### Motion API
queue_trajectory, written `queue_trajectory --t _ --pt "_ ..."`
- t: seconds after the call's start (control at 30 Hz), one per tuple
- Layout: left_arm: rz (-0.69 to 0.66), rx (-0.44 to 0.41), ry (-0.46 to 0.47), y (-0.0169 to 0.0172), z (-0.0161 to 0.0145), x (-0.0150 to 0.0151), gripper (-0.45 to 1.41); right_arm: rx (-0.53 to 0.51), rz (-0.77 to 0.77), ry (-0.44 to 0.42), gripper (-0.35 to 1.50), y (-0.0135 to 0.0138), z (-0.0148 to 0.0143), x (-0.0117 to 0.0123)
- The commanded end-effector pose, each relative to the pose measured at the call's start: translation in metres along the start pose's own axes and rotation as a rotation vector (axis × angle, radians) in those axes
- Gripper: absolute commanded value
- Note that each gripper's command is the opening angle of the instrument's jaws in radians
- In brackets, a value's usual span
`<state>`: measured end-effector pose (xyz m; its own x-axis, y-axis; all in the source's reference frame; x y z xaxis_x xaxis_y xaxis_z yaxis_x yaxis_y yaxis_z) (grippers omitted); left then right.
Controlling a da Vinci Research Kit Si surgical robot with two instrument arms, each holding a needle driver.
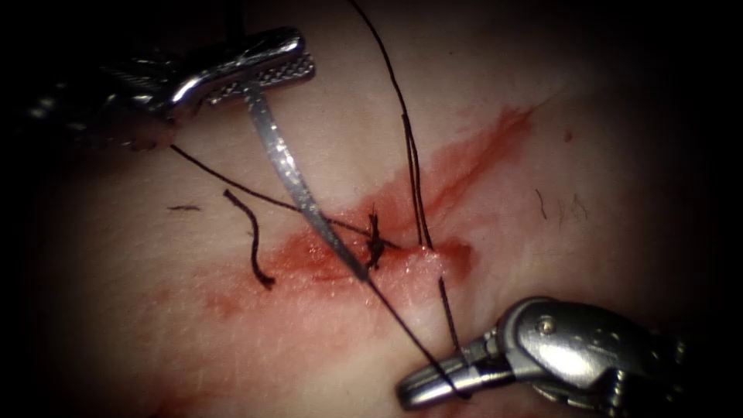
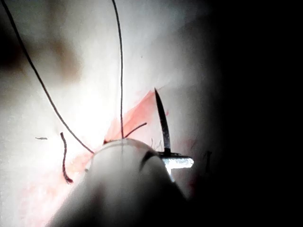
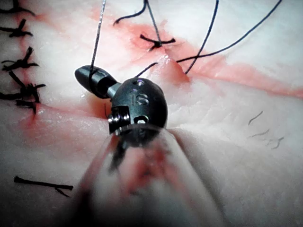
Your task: Wound Closure
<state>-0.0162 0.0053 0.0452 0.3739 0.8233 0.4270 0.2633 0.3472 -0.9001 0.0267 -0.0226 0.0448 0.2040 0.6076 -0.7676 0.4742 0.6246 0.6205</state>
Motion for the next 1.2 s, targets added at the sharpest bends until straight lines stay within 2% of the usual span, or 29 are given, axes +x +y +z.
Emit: queue_trajectory --t 0.03,0.27,0.5,0.93,1.2 --pt "0.011 -0.001 0.007 -0.0001 0.0001 0.0005 -0.45 0.005 0.022 -0.009 -0.35 -0.0001 0.0007 -0.0007" --pt "0.059 -0.03 0.046 0.0036 -0.0032 0.003 -0.45 0.039 0.19 -0.11 -0.35 -0.0029 0.0003 -0.004" --pt "0.098 -0.066 0.11 0.0082 -0.0075 0.0058 -0.45 0.035 0.341 -0.203 -0.35 -0.0054 -0.0014 -0.0051" --pt "0.189 -0.131 0.198 0.0163 -0.0146 0.0099 -0.45 -0.013 0.541 -0.3 -0.35 -0.008 -0.0042 -0.0053" --pt "0.226 -0.149 0.261 0.0202 -0.0187 0.0122 -0.45 -0.035 0.6 -0.35 -0.35 -0.0091 -0.0059 -0.0036"
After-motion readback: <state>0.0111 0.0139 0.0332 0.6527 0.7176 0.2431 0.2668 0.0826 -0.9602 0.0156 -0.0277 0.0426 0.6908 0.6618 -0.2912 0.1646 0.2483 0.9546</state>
